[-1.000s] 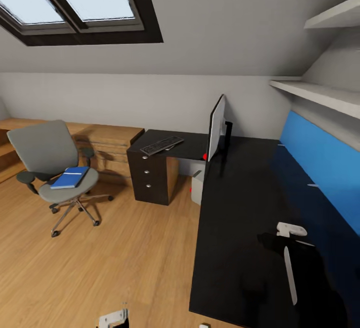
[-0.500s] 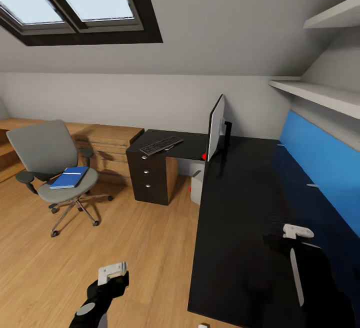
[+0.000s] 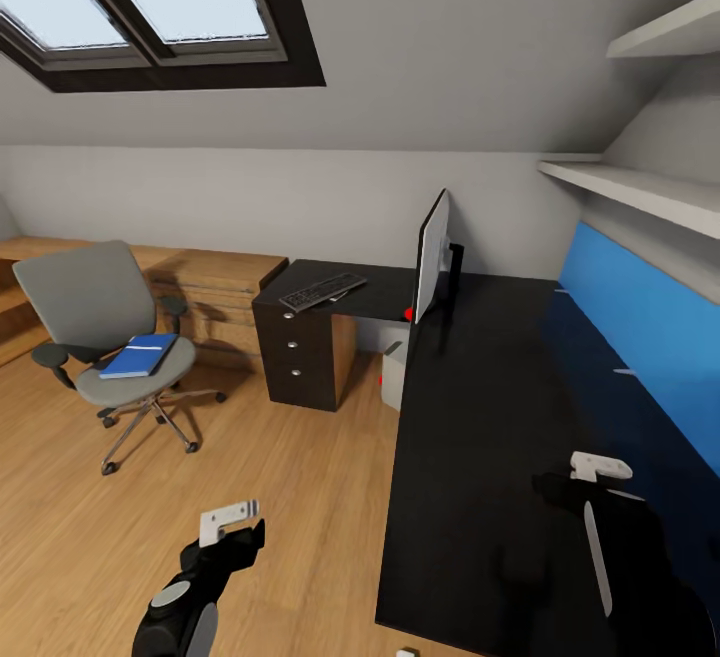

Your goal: In the bedroom, organize the workspace by keeping the computer under the desk, ensuring the monitor is on the desk, placing the keyboard on the desk next to the monitor, placing the mouse on the desk next to the keyboard, moving the folder from the swivel chair onto the desk next to the mouse, stacking the notebook on top of the folder with the pen on top of the notebook, and positioning the swivel chair next to the desk.

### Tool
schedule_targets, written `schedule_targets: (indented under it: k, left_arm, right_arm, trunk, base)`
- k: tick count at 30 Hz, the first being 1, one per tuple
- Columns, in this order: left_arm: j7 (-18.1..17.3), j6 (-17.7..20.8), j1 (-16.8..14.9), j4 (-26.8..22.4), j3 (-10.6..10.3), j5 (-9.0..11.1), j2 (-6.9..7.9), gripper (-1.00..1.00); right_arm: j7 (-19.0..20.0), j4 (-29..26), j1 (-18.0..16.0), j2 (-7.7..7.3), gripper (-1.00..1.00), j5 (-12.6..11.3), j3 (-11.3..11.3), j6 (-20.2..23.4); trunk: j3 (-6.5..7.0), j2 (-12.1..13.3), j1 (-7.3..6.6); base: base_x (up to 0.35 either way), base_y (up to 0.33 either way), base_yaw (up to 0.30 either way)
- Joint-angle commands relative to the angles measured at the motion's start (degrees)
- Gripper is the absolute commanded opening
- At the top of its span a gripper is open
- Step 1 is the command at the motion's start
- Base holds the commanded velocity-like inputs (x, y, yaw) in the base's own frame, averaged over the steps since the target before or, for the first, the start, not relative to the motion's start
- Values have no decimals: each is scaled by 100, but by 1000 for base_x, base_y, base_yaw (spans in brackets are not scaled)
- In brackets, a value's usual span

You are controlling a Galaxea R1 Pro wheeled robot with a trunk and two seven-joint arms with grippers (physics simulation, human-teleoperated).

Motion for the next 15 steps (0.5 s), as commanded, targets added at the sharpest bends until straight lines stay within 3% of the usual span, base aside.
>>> schedule_targets:
  k: [1, 8, 15]
  left_arm:
    - [37, 24, -4, 2, 4, 60, -1, 100]
    - [33, 27, -4, 130, -7, 48, -8, 100]
    - [36, 19, -4, 316, -139, 36, -15, 100]
  right_arm:
    - [57, -5, -5, 1, 100, 61, -9, 23]
    - [50, 4, -5, -2, 100, 64, -7, 23]
    - [59, 41, -5, -37, 100, 63, -10, 19]
  trunk:
    - [-5, -5, 1]
    - [18, -5, 1]
    - [46, -5, 1]
  base:
    - [0, 0, -31]
    - [0, 0, -86]
    - [0, -1, -239]
